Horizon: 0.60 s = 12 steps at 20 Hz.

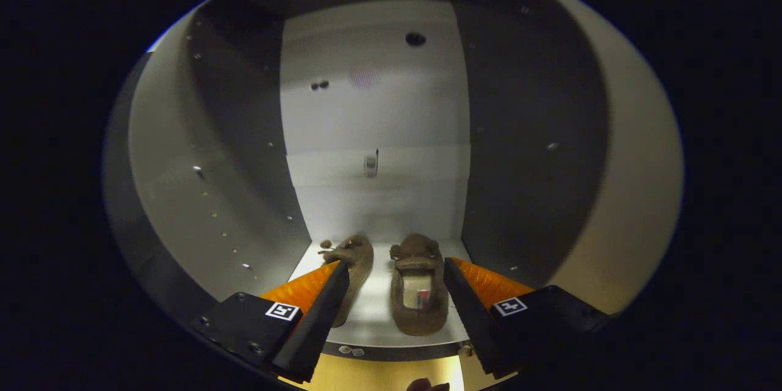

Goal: Open the shoe cabinet door, grab the shoes and put them into the shoe cabinet, then close the shoe cabinet door.

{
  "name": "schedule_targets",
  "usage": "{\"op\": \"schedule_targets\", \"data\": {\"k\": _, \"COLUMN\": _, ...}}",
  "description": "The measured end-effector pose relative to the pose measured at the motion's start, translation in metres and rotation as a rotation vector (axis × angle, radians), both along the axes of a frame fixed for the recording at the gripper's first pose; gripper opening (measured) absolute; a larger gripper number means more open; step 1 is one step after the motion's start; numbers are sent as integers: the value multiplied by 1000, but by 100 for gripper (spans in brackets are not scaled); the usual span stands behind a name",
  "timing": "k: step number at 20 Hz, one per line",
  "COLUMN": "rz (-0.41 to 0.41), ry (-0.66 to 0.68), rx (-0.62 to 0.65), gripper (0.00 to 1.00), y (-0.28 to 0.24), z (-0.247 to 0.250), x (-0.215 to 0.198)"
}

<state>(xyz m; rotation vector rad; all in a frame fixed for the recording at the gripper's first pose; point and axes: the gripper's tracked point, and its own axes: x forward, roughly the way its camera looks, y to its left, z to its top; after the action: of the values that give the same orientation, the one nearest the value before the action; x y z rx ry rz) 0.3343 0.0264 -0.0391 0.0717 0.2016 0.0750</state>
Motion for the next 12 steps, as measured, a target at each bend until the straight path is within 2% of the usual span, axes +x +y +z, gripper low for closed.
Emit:
{"op": "schedule_targets", "data": {"k": 6, "rz": -10, "ry": -187, "rx": -18, "gripper": 99, "y": 0, "z": 28, "x": -113}}
{"op": "schedule_targets", "data": {"k": 9, "rz": -13, "ry": -224, "rx": -6, "gripper": 98, "y": -6, "z": 23, "x": -173}}
{"op": "schedule_targets", "data": {"k": 12, "rz": -11, "ry": -256, "rx": -48, "gripper": 98, "y": -19, "z": 14, "x": -222}}
